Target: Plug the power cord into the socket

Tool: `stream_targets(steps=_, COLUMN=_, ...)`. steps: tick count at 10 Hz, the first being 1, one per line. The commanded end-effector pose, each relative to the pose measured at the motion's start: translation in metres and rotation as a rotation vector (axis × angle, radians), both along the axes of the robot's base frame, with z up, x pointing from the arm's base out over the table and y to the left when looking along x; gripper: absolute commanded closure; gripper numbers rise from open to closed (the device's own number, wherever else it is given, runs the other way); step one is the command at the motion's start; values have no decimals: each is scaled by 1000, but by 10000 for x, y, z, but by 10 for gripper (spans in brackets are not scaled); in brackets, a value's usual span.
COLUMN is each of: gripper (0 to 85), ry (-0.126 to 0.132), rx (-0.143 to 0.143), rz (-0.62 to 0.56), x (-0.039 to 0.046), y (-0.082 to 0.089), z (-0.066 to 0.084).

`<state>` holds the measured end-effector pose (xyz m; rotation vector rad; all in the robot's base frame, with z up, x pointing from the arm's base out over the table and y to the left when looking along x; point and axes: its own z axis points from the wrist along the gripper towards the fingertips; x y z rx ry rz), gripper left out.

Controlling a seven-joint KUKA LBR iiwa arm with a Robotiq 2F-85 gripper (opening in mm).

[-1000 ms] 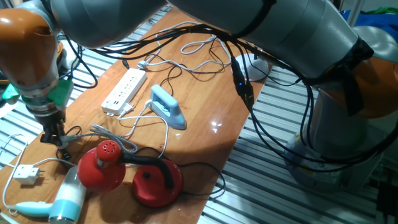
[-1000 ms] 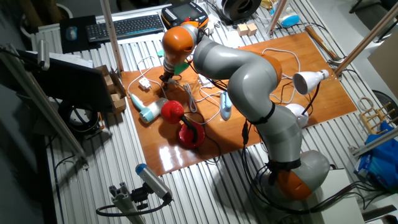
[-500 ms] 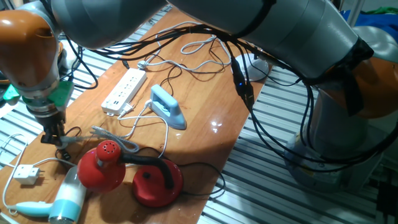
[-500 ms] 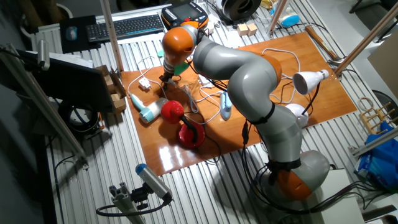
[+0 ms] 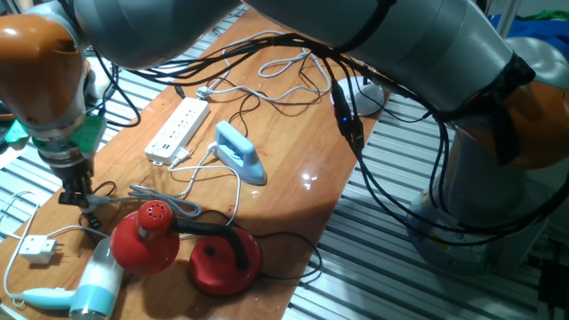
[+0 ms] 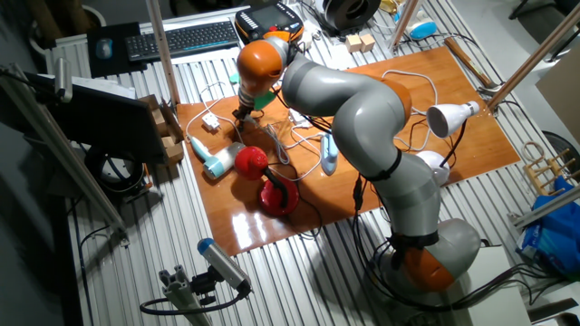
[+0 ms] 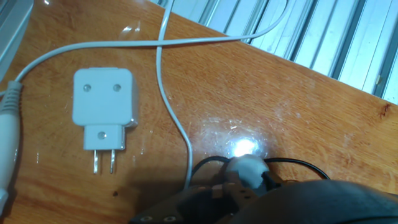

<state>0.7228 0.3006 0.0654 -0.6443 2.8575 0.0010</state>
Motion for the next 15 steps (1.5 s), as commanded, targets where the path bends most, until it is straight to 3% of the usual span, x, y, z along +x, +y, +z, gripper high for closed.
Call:
stream_targets(steps=1, gripper=850, ry=4, rx=-5, rz=0, x=6, y=-3, z=44)
stream_targets(steps=4, gripper=850, ry=35, rx=-5, rz=2, x=53, y=-75, z=292)
stream_targets(steps=5, gripper=850, ry=57, rx=-5, rz=-3, x=72, y=-115, z=381)
stream_targets(steps=7, gripper=850, ry=110, rx=27, rz=-59, x=53, y=-217, z=521)
stream_targets(steps=9, gripper=850, ry=117, rx=17, rz=-78, x=-15, y=-229, z=606)
stream_targets(steps=11, gripper=850, ry=112, rx=13, rz=-80, x=-136, y=-311, z=687)
stream_targets(steps=15, gripper=850, ry=97, rx=24, rz=-78, x=-248, y=-507, z=617)
